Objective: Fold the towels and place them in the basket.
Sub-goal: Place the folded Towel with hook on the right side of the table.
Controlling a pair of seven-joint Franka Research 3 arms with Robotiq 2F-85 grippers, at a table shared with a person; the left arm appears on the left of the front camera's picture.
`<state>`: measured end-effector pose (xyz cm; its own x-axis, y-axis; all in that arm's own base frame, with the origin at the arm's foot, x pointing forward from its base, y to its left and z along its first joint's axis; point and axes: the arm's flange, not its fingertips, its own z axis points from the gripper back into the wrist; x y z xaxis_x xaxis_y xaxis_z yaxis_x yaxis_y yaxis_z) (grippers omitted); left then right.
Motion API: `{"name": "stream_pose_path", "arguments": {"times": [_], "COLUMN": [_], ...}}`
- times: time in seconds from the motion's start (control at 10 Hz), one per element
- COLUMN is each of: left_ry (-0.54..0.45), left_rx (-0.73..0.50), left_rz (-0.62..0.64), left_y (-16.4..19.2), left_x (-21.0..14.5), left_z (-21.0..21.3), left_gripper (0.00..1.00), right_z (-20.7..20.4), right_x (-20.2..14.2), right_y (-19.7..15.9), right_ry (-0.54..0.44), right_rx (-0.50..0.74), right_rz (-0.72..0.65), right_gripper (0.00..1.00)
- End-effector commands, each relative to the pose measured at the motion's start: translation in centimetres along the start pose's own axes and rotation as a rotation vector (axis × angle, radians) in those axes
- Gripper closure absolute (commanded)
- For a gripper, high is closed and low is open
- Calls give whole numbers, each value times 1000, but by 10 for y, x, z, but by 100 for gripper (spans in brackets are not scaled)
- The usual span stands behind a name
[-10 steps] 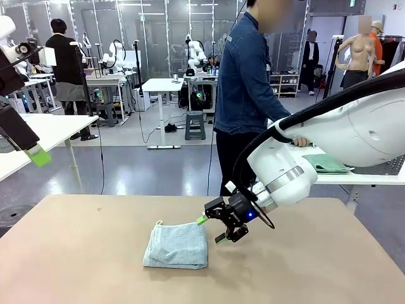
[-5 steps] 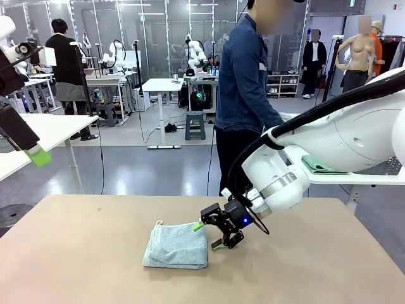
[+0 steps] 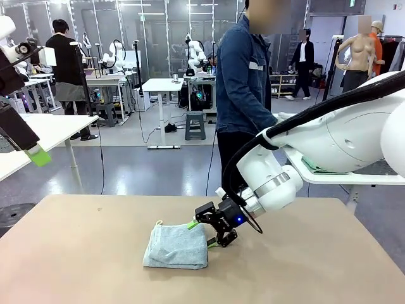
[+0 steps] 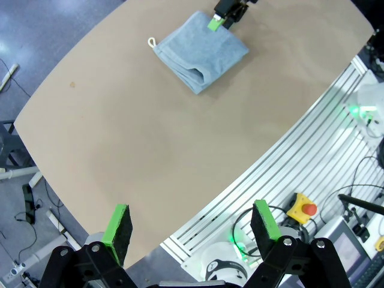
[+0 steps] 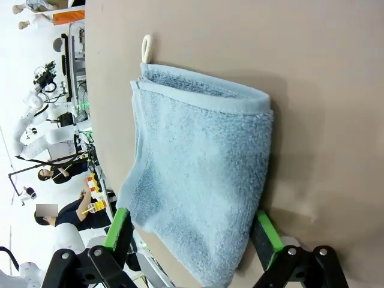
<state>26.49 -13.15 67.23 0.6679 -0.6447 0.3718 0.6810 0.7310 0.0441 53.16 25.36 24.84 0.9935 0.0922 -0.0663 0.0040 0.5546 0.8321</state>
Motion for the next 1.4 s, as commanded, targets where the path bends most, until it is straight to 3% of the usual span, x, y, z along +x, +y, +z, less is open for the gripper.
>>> {"name": "stream_pose_path", "arguments": {"times": [0.0, 0.1, 0.2, 0.3, 0.4, 0.6, 0.7, 0.8, 0.9, 1.3], "left_ry": [6, 6, 6, 6, 6, 6, 6, 6, 6, 6], "left_rx": [-5, -5, -5, -5, -5, -5, -5, -5, -5, -5], "left_rz": [-18, -18, -18, -18, -18, -18, -18, -18, -18, -18], "left_y": [0, 0, 0, 0, 0, 0, 0, 0, 0, 0], "left_x": [-1, -1, -1, -1, -1, -1, -1, -1, -1, -1], "left_z": [1, 1, 1, 1, 1, 1, 1, 1, 1, 1], "left_gripper": [0, 0, 0, 0, 0, 0, 0, 0, 0, 0], "right_z": [-8, -8, -9, -11, -11, -10, -10, -10, -10, -11], "right_x": [3, 3, 4, 5, 6, 5, 5, 5, 5, 4], "right_y": [4, 6, 7, 8, 9, 10, 10, 10, 9, 8], "right_ry": [-8, -13, -17, -13, -12, -14, -16, -20, -15, -6], "right_rx": [28, 34, 12, 5, 0, -5, -10, -16, -21, -18], "right_rz": [0, -18, -23, -24, -23, -24, -26, -28, -27, -23], "right_gripper": [0, 0, 53, 60, 100, 100, 87, 96, 100, 100]}}
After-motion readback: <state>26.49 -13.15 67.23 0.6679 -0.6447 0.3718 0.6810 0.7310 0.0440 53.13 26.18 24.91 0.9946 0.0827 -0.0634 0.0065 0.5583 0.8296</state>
